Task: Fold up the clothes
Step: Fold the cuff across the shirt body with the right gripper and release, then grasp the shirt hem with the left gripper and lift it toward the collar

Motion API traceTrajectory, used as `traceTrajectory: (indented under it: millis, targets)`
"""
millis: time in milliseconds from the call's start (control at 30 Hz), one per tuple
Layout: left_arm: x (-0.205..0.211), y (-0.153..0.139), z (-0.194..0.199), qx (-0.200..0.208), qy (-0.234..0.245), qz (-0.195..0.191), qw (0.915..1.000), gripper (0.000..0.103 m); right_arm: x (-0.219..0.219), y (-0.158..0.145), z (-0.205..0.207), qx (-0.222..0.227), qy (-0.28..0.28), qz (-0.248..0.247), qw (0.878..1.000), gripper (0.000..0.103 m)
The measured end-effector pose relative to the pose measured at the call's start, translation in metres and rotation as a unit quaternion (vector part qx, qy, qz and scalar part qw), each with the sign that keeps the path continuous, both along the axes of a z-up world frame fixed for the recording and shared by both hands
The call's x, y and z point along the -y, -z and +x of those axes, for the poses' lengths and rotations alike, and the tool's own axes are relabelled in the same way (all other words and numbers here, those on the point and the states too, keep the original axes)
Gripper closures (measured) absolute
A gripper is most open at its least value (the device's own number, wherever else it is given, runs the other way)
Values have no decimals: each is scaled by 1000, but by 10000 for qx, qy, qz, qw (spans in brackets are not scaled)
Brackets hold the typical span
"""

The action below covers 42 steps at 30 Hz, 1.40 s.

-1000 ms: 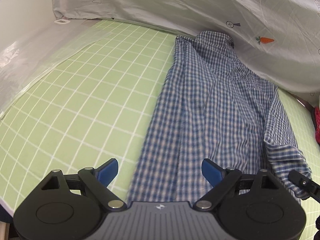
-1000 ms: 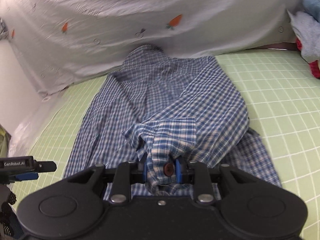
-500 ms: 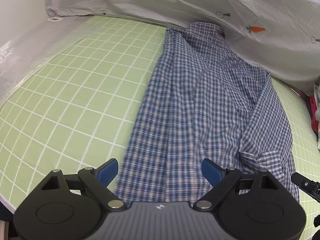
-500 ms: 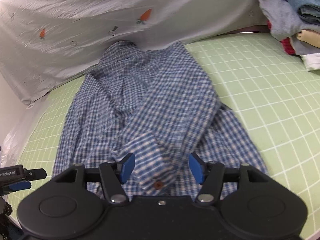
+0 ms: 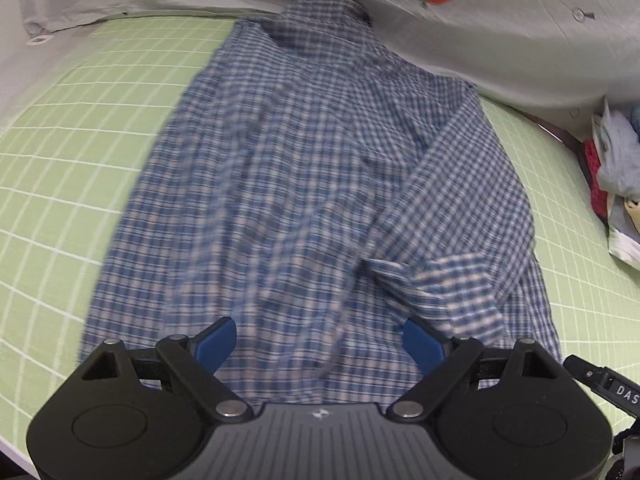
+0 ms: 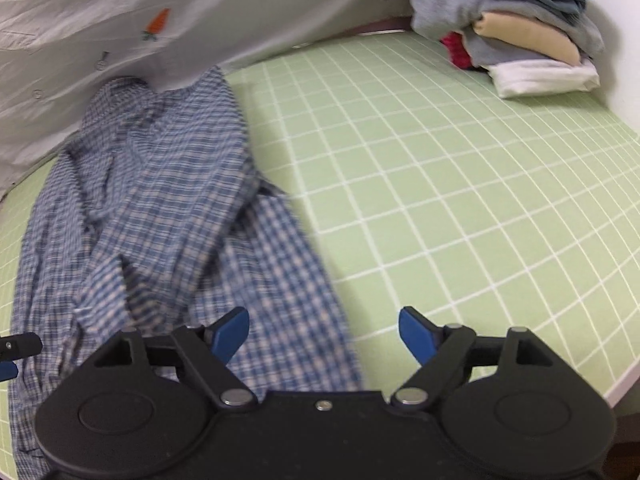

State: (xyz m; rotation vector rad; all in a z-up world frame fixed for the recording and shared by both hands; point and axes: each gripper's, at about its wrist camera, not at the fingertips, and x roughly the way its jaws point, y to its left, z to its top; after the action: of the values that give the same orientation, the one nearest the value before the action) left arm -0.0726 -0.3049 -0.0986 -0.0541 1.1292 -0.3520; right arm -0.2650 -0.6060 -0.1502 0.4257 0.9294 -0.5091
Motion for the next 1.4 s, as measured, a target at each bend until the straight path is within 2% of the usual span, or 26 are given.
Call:
traceTrajectory:
  millis: [333, 533, 600, 700, 800, 1067, 1233, 1400]
  targets:
    - [70, 17, -3, -131, 471, -82, 9988, 15, 45, 17, -15, -280, 148, 105, 9994, 20]
    - [87, 29, 1, -329, 648, -29, 9973, 44, 60, 21, -15, -309, 318, 158, 9989, 20]
    - [88, 34, 3, -386, 705, -77, 9967, 66, 63, 21, -15, -319, 356, 179, 9987, 20]
    - [85, 39, 7, -447, 640, -122, 9969, 84, 65, 22, -12, -326, 343, 176, 9987, 20]
    - [79, 38, 10, -428, 636, -243, 9968, 93, 63, 22, -9, -321, 343, 180, 9987, 20]
    - [44, -2, 16, 182, 668, -729, 9949, 96, 45, 22, 8, -249, 343, 254, 9988, 20]
    - [16, -40, 50, 655, 691, -992, 9905, 96, 5, 21, 20, -68, 251, 356, 9990, 20]
    - [-18, -72, 103, 974, 610, -1058, 9877, 97, -40, 18, 42, -115, 166, 167, 9997, 20]
